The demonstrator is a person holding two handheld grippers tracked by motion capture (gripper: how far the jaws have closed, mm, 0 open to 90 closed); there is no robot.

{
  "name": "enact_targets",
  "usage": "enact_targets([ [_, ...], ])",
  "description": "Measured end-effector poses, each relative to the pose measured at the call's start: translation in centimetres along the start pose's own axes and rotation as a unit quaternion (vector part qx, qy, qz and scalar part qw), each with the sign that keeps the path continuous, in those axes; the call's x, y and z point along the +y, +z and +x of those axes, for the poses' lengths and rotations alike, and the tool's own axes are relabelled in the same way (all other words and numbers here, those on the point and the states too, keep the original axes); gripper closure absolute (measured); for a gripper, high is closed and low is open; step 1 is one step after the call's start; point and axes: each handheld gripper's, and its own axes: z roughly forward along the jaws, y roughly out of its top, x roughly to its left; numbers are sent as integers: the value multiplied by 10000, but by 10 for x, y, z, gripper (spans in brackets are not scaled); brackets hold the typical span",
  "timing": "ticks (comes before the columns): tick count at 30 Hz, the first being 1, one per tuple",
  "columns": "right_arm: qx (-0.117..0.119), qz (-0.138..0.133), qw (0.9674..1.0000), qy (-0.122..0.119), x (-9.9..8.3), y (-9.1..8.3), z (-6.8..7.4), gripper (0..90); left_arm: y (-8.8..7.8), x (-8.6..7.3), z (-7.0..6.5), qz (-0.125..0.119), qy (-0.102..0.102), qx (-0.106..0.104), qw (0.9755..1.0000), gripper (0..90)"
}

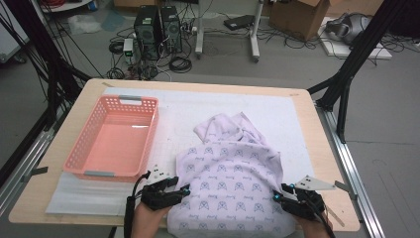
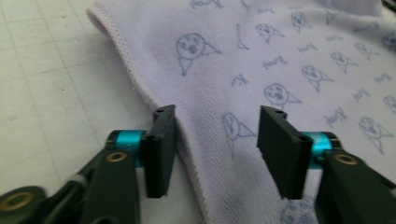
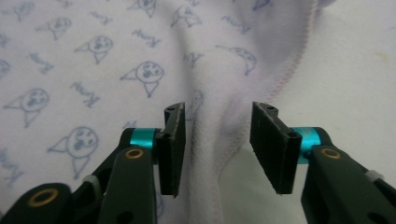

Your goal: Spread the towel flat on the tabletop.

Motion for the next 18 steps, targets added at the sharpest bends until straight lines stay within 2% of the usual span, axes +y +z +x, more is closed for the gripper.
enact_targets([
  [1,-48,40,9999,-94,0,2,2,616,0,0,-1,13,39,56,10000,559],
  [2,7,24,9999,-132,1,3,2,703,-1,-1,-1,28,68,124,9999,646],
  [4,191,50,9997,-163,1,2,3,815,-2,-1,0,76,88,142,9998,779],
  [5,244,57,9995,-174,0,1,3,831,-3,-1,0,81,50,113,9999,817],
  [9,392,96,9991,-131,-2,-3,2,844,-9,-6,-2,114,31,15,9999,843],
  [15,547,175,9983,-27,-11,-17,4,843,-22,-13,-9,91,7,-249,9996,841],
  [18,604,177,9980,48,-13,-23,5,829,-24,-15,-11,41,91,-337,9994,817],
])
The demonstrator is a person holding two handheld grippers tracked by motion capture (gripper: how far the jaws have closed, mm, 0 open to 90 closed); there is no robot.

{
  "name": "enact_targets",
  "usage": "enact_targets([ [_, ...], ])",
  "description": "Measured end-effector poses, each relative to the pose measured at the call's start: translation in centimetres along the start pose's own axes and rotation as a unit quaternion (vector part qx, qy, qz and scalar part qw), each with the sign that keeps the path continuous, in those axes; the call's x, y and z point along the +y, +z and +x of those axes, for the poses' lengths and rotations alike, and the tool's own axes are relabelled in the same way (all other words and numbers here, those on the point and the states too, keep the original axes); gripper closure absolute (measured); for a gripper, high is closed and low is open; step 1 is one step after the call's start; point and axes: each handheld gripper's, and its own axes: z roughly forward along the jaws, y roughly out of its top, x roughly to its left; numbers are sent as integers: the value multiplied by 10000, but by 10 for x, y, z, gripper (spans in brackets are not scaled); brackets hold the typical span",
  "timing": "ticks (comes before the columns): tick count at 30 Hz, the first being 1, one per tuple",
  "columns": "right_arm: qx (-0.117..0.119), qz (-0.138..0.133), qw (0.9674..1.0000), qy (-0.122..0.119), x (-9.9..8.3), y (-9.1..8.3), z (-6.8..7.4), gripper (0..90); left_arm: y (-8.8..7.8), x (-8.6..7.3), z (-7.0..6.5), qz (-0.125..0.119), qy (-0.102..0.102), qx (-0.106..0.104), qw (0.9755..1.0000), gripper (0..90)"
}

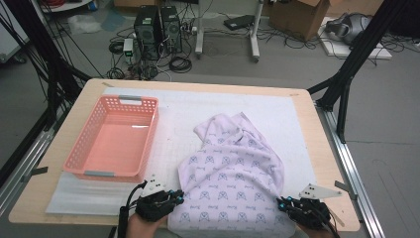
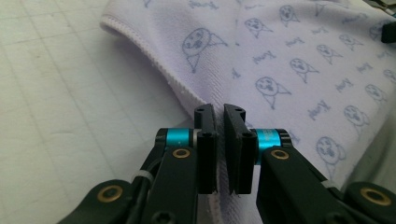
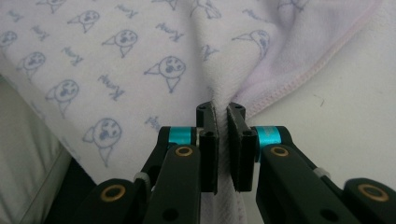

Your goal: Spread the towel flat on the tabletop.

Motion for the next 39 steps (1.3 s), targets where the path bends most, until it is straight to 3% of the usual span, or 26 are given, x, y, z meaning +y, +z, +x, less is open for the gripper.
enact_targets([
  [2,-21,-43,10000,6,-1,-2,1,766,0,1,2,-115,-45,53,9999,679],
  [6,-277,-362,9989,79,1,-7,-1,622,-2,3,9,-365,-241,215,9988,502],
  [9,-502,-511,9974,126,1,-9,-4,570,-1,3,13,-452,-286,427,9977,445],
  [12,-677,-543,9960,211,1,-7,-7,544,2,6,17,-490,-330,396,9975,436],
  [16,-730,-466,9960,207,3,1,-9,554,7,7,19,-441,-319,371,9978,432],
  [19,-778,-235,9967,42,6,13,-10,607,13,8,20,-319,-266,295,9987,443],
  [22,-707,-203,9973,63,7,16,-12,717,16,11,20,-149,-303,150,9993,489],
  [24,-750,-194,9970,4,6,16,-13,747,19,12,17,-43,-104,188,9998,545],
  [28,-646,-150,9977,101,6,14,-16,866,19,11,13,87,159,228,9996,838],
  [29,-605,-159,9980,94,5,13,-17,891,18,10,12,87,178,227,9995,863],
  [37,-476,-65,9988,82,0,5,-16,894,6,1,11,87,138,87,9998,873],
  [39,-484,-79,9988,64,-1,3,-17,867,3,0,12,-25,72,16,10000,871],
])
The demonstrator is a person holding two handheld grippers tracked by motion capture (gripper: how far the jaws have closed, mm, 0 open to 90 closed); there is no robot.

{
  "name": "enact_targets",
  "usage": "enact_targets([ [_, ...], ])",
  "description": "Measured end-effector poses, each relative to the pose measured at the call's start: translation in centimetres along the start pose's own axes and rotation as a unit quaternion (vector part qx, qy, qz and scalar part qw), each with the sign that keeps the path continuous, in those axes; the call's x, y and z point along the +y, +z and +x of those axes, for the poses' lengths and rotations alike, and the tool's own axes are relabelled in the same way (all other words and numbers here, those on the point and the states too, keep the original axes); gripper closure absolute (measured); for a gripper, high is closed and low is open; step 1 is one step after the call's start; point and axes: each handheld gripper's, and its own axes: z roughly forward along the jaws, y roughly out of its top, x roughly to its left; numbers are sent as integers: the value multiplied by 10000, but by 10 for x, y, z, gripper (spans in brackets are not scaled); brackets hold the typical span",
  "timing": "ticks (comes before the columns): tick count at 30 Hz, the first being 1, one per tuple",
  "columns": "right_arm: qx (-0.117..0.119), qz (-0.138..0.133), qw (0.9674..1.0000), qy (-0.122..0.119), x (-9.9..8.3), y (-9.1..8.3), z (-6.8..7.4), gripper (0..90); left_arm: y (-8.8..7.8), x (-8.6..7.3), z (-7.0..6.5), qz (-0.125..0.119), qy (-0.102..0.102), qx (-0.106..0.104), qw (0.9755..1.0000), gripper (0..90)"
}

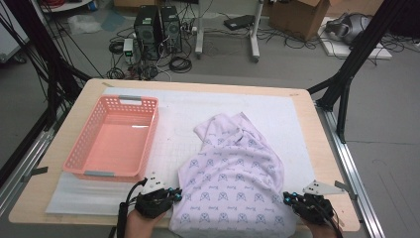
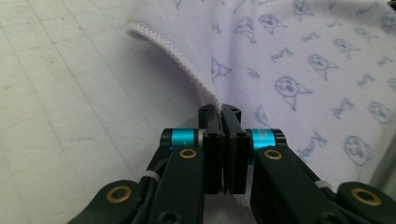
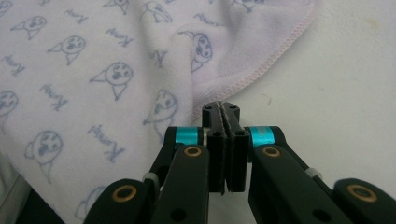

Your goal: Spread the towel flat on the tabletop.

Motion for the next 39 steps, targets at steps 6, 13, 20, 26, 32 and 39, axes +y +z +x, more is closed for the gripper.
enact_targets([
  [6,-205,-349,9988,262,2,-2,-2,585,4,4,1,-162,-92,94,9998,592],
  [13,-271,-216,9994,38,10,18,4,597,22,13,-3,-4,97,343,9994,588],
  [20,70,-50,9995,-307,12,15,11,881,14,6,-9,95,211,154,9996,864],
  [26,92,78,9994,-330,-3,-7,8,884,1,-1,-18,173,272,-70,9995,865],
  [32,72,26,9999,-107,-8,-18,2,816,-9,-4,-17,-166,370,-196,9990,677],
  [39,-107,-582,9981,178,3,-13,-14,645,-8,5,-1,-696,172,-51,9974,482],
])
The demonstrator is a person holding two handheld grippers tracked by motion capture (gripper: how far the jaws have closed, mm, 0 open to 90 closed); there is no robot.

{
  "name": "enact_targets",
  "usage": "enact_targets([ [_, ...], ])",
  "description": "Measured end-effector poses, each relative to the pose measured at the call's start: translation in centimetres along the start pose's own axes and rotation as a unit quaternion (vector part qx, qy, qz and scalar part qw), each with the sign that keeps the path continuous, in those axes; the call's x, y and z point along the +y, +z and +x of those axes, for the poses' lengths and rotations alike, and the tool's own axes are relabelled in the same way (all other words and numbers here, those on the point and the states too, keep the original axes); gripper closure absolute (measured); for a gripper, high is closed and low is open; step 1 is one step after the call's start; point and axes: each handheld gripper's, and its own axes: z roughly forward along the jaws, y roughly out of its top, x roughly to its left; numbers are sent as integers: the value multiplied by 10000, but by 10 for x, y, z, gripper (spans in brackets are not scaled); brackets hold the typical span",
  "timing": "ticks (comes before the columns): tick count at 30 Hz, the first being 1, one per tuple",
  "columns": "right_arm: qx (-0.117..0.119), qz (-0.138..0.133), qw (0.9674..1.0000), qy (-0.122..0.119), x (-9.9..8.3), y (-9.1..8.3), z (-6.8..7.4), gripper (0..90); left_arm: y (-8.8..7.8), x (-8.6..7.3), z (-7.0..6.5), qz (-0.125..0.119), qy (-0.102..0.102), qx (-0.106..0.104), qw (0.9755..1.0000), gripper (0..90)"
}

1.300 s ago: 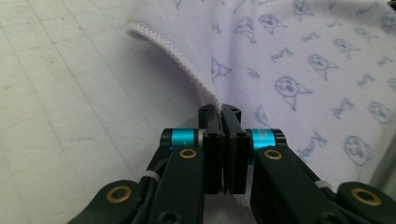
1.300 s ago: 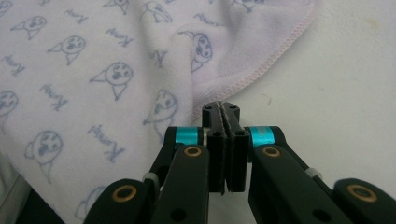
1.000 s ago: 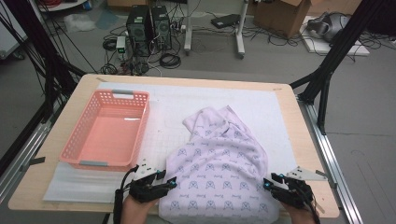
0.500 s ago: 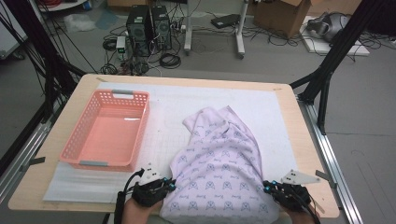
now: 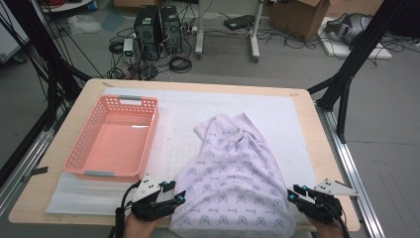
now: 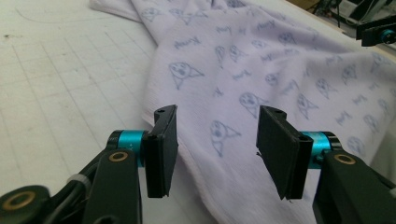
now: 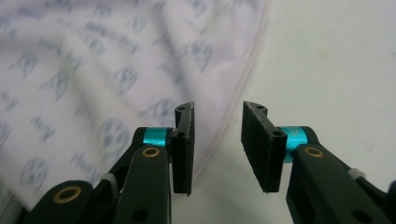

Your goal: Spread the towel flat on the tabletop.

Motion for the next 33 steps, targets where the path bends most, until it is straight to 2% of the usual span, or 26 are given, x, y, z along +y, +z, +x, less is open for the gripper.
enact_targets([
  [1,-36,-45,10000,69,3,3,-2,650,4,1,2,-10,-45,10,10000,481],
  [3,-62,-36,10000,55,9,13,-7,648,10,4,7,5,-106,-26,9999,480],
  [5,-62,31,10000,-42,16,25,-11,632,15,6,10,80,-61,21,9999,481],
  [7,-22,86,9999,-120,22,37,-12,616,21,10,13,82,-102,47,9999,480],
  [10,-88,218,9994,-237,29,50,-14,614,29,18,17,83,-138,60,9999,469],
  [12,-116,269,9993,-229,33,57,-18,603,34,22,20,59,-192,60,9998,465],
  [14,-94,252,9994,-230,37,64,-21,554,40,24,23,89,-253,62,9996,462],
  [16,-28,268,9991,-341,41,73,-23,521,44,26,26,116,-273,63,9995,460],
  [17,-43,349,9983,-469,42,78,-23,519,46,27,27,128,-277,67,9995,459],
  [19,-25,366,9975,-603,45,82,-21,585,50,27,30,144,-335,56,9993,458],
  [20,6,391,9970,-663,47,83,-21,650,51,27,30,141,-375,79,9992,456],
  [22,142,433,9959,-783,47,82,-20,838,51,27,31,155,-407,103,9990,456],
  [25,-6,520,9939,-975,46,76,-21,866,50,26,32,149,-412,96,9990,459],
  [28,-109,577,9957,-712,38,61,-30,869,48,25,33,147,-468,87,9988,464],
  [30,-207,669,9953,-677,31,48,-33,869,47,25,32,149,-479,76,9987,464],
  [33,-196,750,9951,-615,24,35,-36,847,48,26,32,141,-494,37,9987,463],
])
